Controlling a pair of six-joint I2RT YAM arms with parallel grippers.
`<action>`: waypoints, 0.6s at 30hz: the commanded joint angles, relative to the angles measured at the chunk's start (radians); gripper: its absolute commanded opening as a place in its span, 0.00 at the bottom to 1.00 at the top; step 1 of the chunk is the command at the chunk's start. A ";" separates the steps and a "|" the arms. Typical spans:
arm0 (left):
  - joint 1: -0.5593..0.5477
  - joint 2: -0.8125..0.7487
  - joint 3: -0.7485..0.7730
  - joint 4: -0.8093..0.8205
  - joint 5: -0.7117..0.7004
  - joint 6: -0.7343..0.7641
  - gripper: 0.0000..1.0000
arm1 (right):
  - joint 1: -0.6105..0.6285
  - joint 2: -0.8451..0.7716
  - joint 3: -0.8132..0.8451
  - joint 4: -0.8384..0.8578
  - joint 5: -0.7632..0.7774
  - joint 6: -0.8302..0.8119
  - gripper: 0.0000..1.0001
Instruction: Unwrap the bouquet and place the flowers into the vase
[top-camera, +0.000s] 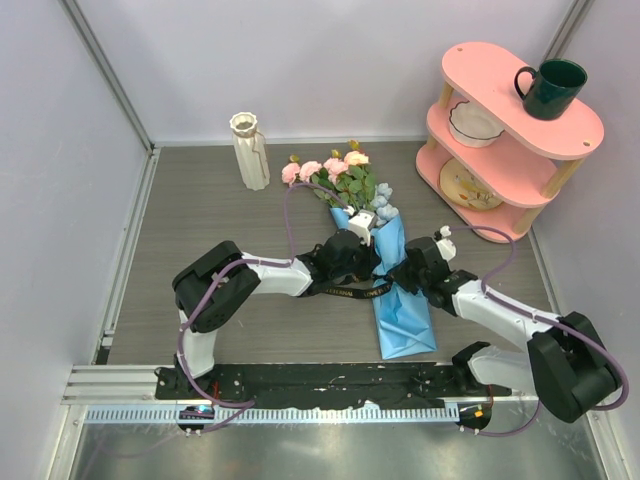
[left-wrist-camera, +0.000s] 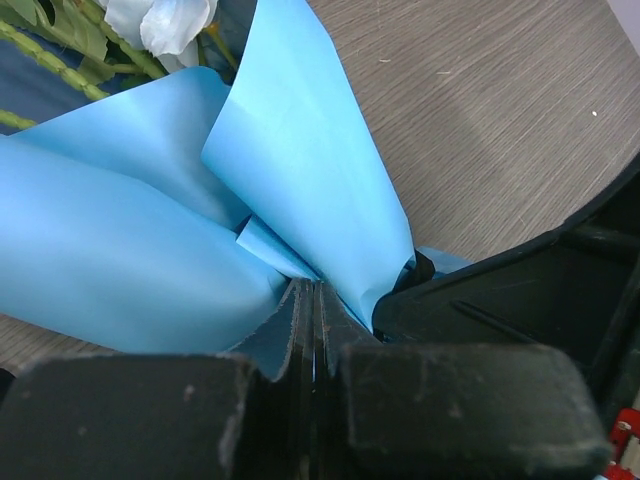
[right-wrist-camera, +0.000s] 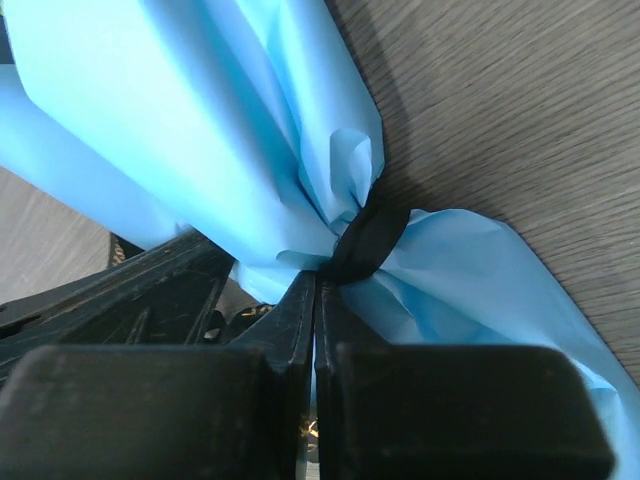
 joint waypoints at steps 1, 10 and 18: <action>-0.014 0.014 0.026 -0.044 -0.012 -0.019 0.01 | 0.002 -0.070 -0.018 0.078 0.057 0.040 0.01; -0.014 0.023 0.034 -0.088 -0.046 -0.028 0.00 | 0.002 -0.258 -0.078 0.129 0.100 0.030 0.01; -0.014 0.022 0.034 -0.096 -0.048 -0.027 0.00 | 0.002 -0.308 -0.063 0.038 0.091 0.007 0.09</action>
